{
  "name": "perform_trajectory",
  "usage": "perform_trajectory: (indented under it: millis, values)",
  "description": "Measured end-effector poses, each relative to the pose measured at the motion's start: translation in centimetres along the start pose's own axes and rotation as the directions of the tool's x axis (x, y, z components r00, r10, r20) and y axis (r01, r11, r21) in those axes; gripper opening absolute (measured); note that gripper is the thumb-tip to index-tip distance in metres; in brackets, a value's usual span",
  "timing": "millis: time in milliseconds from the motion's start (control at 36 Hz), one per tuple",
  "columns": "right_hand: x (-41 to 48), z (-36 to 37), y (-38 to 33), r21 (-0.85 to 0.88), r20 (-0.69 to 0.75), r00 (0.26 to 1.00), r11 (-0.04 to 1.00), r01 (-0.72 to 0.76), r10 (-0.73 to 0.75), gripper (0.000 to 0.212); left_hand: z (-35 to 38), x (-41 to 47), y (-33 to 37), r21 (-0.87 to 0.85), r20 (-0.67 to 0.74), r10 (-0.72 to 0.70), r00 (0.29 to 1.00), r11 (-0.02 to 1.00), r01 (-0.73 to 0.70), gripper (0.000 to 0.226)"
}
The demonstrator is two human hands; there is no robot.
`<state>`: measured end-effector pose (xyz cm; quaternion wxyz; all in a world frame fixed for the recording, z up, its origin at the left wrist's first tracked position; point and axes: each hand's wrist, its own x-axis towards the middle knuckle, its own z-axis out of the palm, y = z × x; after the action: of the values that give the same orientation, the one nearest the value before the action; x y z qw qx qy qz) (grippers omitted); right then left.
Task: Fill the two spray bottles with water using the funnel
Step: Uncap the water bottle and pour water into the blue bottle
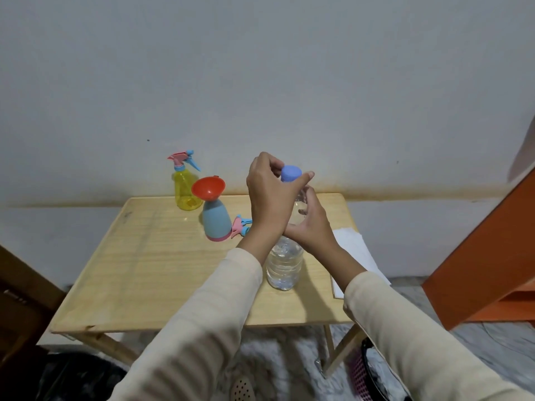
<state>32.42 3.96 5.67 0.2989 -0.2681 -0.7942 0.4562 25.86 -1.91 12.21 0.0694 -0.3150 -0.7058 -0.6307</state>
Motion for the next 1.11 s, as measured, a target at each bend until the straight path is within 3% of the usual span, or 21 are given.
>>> perform_trajectory:
  millis: [111,278,445,639,778,945,1111]
  values:
    - [-0.1,-0.1,0.1,-0.006,-0.013,1.0,1.0,0.007,-0.007,0.094,-0.4,1.2,0.4,-0.012,0.088,0.002,0.996,1.0,-0.001,0.034]
    - [-0.5,-0.3,0.2,0.007,-0.035,0.999,1.0,0.014,-0.014,0.097,-3.4,3.0,-0.9,-0.09,0.05,0.036,0.998,0.995,-0.031,0.027]
    - [-0.6,-0.1,0.2,0.009,-0.042,0.999,1.0,0.01,-0.01,0.098,-6.2,-0.1,-10.1,0.067,0.086,-0.223,0.971,0.974,0.217,0.03]
    - [-0.5,0.0,0.5,0.023,-0.077,0.997,0.999,0.022,-0.02,0.097,-6.4,-9.5,-20.3,0.216,0.186,-0.529,0.828,0.844,0.49,0.032]
    - [-0.5,0.2,1.0,0.038,-0.099,0.995,0.999,0.033,-0.029,0.1,-6.0,-12.2,-23.4,0.286,0.268,-0.5,0.823,0.857,0.428,0.031]
    - [-0.4,0.4,1.6,0.08,-0.131,0.99,0.995,0.055,-0.044,0.097,-5.6,-13.3,-25.2,0.357,0.301,-0.398,0.867,0.89,0.284,0.026]
    - [-0.4,1.0,1.7,0.161,-0.106,0.994,0.986,0.034,-0.017,0.105,-5.7,-13.1,-24.4,0.405,0.381,-0.441,0.813,0.87,0.282,0.053]
